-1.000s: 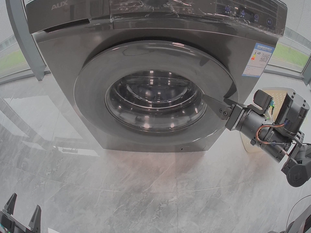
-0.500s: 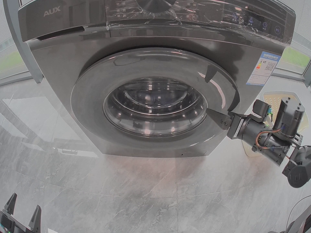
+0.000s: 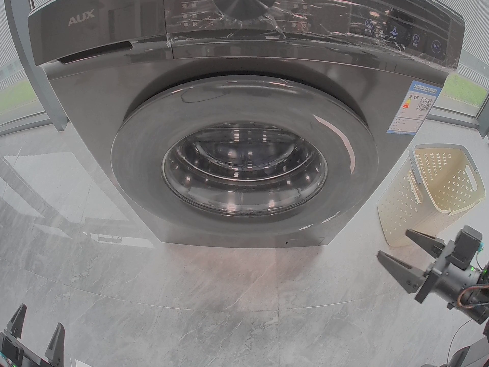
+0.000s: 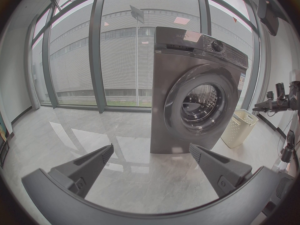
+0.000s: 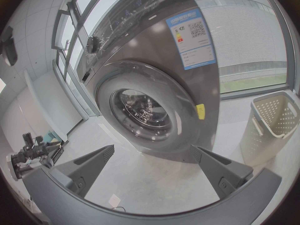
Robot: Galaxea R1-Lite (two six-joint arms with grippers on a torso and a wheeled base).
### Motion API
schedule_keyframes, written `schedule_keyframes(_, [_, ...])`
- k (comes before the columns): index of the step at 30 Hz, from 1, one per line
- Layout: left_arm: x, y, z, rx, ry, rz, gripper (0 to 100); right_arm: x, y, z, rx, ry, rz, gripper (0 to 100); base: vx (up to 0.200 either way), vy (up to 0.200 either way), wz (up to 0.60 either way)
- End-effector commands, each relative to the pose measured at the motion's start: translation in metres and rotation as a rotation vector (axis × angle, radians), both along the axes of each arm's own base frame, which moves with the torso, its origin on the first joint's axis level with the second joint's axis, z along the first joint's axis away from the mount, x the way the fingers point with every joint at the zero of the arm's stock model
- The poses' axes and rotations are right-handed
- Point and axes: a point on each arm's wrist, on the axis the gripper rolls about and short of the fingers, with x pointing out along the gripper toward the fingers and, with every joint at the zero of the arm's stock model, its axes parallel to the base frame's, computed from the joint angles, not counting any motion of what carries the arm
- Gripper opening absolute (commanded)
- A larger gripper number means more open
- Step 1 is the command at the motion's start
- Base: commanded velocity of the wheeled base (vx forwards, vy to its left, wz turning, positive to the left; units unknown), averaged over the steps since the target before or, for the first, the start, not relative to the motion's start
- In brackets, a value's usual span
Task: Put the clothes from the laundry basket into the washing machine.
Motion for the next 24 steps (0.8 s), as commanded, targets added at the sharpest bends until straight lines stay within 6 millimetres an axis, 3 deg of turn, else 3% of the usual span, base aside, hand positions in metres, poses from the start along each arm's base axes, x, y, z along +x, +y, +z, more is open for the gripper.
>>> schedule_keyframes(1, [0.001, 0.0, -0.005, -0.002, 0.008, 0.002, 100, -0.068, -0.065, -0.008, -0.028, -0.113, -0.252, 100, 0.0, 0.0, 0.0])
schedule_keyframes(4, [0.001, 0.0, -0.005, -0.002, 0.008, 0.002, 100, -0.098, -0.079, -0.024, -0.086, -0.118, -0.356, 100, 0.0, 0.0, 0.0])
schedule_keyframes(5, [0.001, 0.0, -0.005, -0.002, 0.008, 0.002, 100, -0.098, -0.079, -0.024, -0.086, -0.118, -0.356, 100, 0.0, 0.0, 0.0])
schedule_keyframes(6, [0.001, 0.0, -0.005, -0.002, 0.008, 0.002, 100, -0.114, -0.084, -0.032, -0.102, -0.129, -0.41, 100, 0.0, 0.0, 0.0])
schedule_keyframes(7, [0.001, 0.0, -0.005, -0.002, 0.008, 0.002, 100, -0.114, -0.084, -0.032, -0.102, -0.129, -0.41, 100, 0.0, 0.0, 0.0])
schedule_keyframes(9, [0.001, 0.0, -0.005, -0.002, 0.008, 0.002, 100, -0.134, -0.087, -0.049, -0.11, -0.12, -0.457, 100, 0.0, 0.0, 0.0])
schedule_keyframes(15, [0.001, 0.0, -0.005, -0.004, 0.009, 0.002, 100, -0.134, -0.088, -0.059, -0.099, -0.14, -0.499, 100, 0.0, 0.0, 0.0])
schedule_keyframes(20, [0.001, 0.0, -0.005, -0.004, 0.009, 0.003, 100, -0.138, -0.086, -0.065, -0.128, -0.117, -0.632, 100, 0.0, 0.0, 0.0])
schedule_keyframes(24, [0.001, 0.0, -0.005, -0.002, 0.009, 0.0, 100, -0.142, -0.085, -0.073, -0.13, -0.103, -0.6, 100, 0.0, 0.0, 0.0])
